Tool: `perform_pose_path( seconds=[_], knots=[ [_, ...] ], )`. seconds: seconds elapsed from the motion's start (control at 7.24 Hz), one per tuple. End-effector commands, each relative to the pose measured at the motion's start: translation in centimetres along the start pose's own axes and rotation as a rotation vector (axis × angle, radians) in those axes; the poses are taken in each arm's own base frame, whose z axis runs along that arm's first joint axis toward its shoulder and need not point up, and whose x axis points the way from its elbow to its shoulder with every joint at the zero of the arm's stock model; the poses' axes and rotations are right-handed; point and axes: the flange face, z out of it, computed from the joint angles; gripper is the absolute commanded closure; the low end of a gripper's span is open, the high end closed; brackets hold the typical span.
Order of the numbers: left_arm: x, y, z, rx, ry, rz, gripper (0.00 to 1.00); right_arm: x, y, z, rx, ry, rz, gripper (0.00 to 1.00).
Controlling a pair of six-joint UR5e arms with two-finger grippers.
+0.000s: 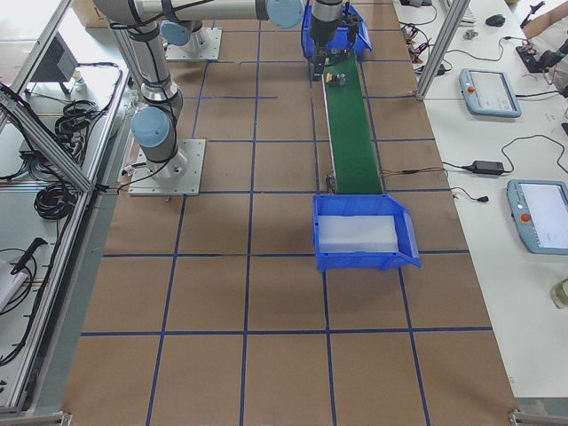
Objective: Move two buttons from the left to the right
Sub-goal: 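Carry the red button over and set it on the conveyor with left gripper, then open the left gripper and withdraw it above the bin edge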
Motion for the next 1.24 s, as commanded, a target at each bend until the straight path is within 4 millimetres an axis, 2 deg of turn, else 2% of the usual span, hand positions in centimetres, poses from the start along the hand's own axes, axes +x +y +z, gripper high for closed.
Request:
perform_pose_path(
  seconds=[0.0, 0.14, 0.41, 0.69, 1.1],
  knots=[
    [2.0, 4.1, -3.9, 0.043, -0.005, 0.039, 0.0, 0.5, -0.1, -0.1, 0.001, -0.003, 0.006, 0.0],
    [1.4, 5.1, -2.4, 0.011, -0.014, 0.036, 0.0, 0.5, -0.1, 0.0, 0.0, -0.003, 0.008, 0.0],
    [-0.7, 7.3, -3.0, 0.014, -0.015, -0.002, 0.0, 0.5, -0.1, 0.1, -0.002, -0.004, 0.007, 0.0],
    [-4.3, 6.3, -4.4, 0.046, -0.007, -0.071, 0.0, 0.5, -0.1, 0.1, -0.003, -0.004, 0.007, 0.0],
    [-4.9, 7.6, -5.1, 0.053, -0.012, -0.08, 0.0, 0.5, -0.1, 0.1, -0.002, -0.004, 0.007, 0.0]
  ],
)
